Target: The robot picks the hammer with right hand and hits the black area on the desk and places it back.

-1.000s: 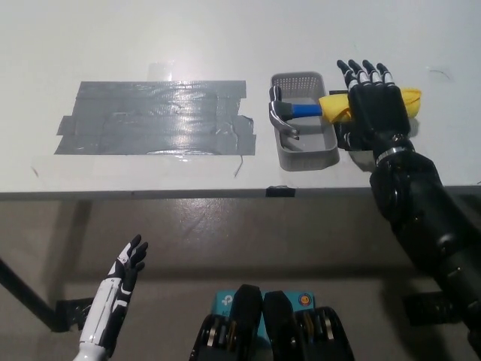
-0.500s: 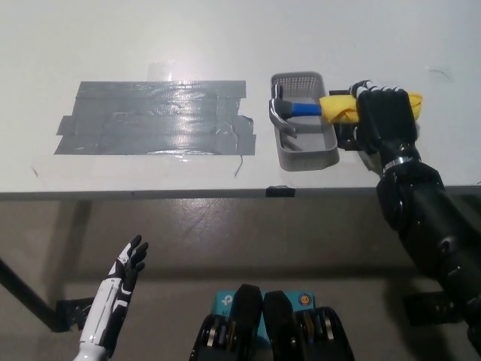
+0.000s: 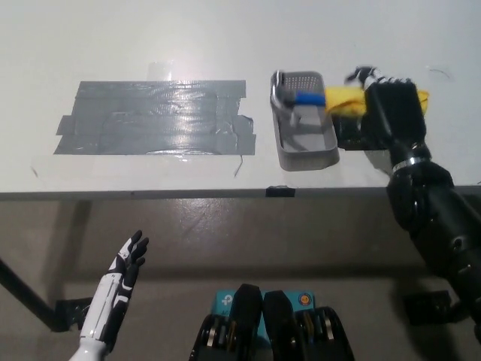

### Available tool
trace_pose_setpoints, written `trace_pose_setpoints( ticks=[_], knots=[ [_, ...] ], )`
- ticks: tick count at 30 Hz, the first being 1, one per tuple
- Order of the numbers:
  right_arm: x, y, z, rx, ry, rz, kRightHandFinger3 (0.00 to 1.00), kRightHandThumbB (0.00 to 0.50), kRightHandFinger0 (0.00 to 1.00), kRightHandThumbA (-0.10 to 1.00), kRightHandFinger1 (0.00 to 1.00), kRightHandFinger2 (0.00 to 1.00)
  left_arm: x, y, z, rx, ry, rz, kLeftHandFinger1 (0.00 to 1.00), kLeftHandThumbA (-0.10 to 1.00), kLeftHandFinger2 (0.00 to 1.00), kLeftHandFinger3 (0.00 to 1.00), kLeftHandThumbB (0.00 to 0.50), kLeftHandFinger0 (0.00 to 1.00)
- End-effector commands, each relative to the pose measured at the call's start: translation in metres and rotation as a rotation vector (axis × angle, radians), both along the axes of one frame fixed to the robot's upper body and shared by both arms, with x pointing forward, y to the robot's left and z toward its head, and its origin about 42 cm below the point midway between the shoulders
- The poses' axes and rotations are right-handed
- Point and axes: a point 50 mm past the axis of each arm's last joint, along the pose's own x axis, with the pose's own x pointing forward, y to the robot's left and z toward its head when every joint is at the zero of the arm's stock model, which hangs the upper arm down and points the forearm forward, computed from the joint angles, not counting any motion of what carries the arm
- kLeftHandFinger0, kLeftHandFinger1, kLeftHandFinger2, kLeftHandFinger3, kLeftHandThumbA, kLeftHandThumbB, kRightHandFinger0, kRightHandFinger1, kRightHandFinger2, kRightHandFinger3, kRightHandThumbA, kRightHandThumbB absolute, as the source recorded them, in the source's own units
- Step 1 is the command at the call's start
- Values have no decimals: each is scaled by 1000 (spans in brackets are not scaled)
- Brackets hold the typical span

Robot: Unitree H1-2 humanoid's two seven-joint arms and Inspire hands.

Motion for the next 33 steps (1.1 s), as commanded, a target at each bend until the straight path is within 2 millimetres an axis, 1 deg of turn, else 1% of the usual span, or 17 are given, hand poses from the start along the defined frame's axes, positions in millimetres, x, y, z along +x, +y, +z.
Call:
trace_pose_setpoints(
  ticks=[1, 2, 4, 8, 9, 11, 13, 14, 16, 18, 20, 21, 22, 24, 27, 29, 33],
  knots=[
    [12, 1, 81, 361, -137, 123, 981, 112, 3, -100, 449, 822, 8, 2, 14, 41, -65, -34, 1000, 1000, 1000, 1000, 102, 1000],
    [13, 0, 89, 425, -127, 144, 942, 110, 0, -100, 400, 796, 8, 2, 14, 43, -64, -35, 1000, 1000, 1000, 1000, 100, 1000],
    [14, -2, 102, 512, -78, 146, 951, 103, 8, -100, 411, 813, 9, 3, 14, 46, -68, -36, 1000, 1000, 1000, 1000, 91, 1000],
    [16, -12, 132, 703, 42, 219, 930, 112, 54, -100, 491, 873, 11, 2, 16, 49, -72, -37, 1000, 1000, 1000, 1000, 78, 1000],
    [16, -15, 135, 712, 59, 222, 921, 119, 76, -100, 528, 893, 11, 2, 16, 51, -72, -39, 1000, 1000, 1000, 1000, 79, 1000],
    [15, -21, 144, 737, 119, 228, 923, 119, 83, -100, 538, 901, 12, 3, 16, 54, -72, -40, 1000, 1000, 1000, 1000, 77, 1000],
    [15, -30, 153, 791, 218, 284, 966, 82, 57, -100, 568, 915, 12, 4, 17, 62, -72, -41, 1000, 1000, 1000, 1000, 74, 1000],
    [15, -37, 159, 808, 267, 293, 978, 87, 92, -100, 607, 950, 13, 4, 17, 54, -73, -40, 1000, 1000, 1000, 1000, 69, 1000],
    [15, -51, 168, 780, 331, 303, 993, 116, 110, -100, 639, 979, 13, 4, 18, 58, -73, -39, 1000, 1000, 1000, 1000, 69, 1000],
    [14, -66, 179, 733, 386, 291, 951, 137, 87, -100, 629, 955, 16, 5, 20, 69, -84, -41, 1000, 1000, 1000, 1000, 63, 1000],
    [10, -80, 189, 712, 464, 255, 1000, 150, 73, -100, 612, 969, 16, 5, 20, 70, -83, -43, 1000, 1000, 993, 1000, 57, 1000],
    [10, -83, 192, 699, 477, 249, 1000, 150, 72, -100, 609, 968, 17, 5, 21, 71, -86, -43, 1000, 1000, 992, 1000, 57, 1000],
    [5, -94, 201, 636, 525, 268, 1000, 129, 22, -100, 529, 869, 17, 5, 21, 75, -86, -44, 1000, 1000, 982, 1000, 56, 1000],
    [0, -103, 210, 546, 569, 290, 1000, 113, 28, -100, 527, 865, 17, 6, 23, 73, -87, -45, 1000, 1000, 980, 1000, 53, 1000],
    [-6, -121, 223, 407, 621, 268, 1000, 125, 105, -100, 616, 917, 18, 7, 22, 78, -91, -47, 1000, 1000, 974, 1000, 49, 974],
    [-10, -130, 230, 317, 647, 261, 1000, 105, 117, -100, 623, 916, 18, 7, 21, 80, -91, -49, 1000, 1000, 968, 1000, 50, 947],
    [-13, -135, 242, 284, 723, 251, 1000, 115, 103, -100, 605, 905, 17, 7, 19, 80, -89, -47, 984, 1000, 953, 1000, 40, 903]
  ],
)
